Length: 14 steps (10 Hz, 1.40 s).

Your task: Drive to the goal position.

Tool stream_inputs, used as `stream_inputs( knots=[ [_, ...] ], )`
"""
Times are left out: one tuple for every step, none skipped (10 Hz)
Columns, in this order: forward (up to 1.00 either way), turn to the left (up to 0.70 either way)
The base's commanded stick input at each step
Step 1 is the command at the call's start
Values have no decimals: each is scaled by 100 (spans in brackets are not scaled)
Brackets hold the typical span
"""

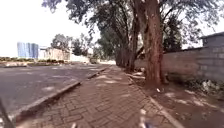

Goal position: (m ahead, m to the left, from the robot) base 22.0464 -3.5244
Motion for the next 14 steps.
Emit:
stream_inputs(
  knots=[
    [50, 0],
    [50, 0],
    [50, 0],
    [50, 0],
    [50, 0],
    [50, 0],
    [50, 0],
    [50, 0],
    [50, 0],
    [50, 0],
    [50, 0],
    [50, 0],
    [50, 0],
    [50, 0]
  ],
)
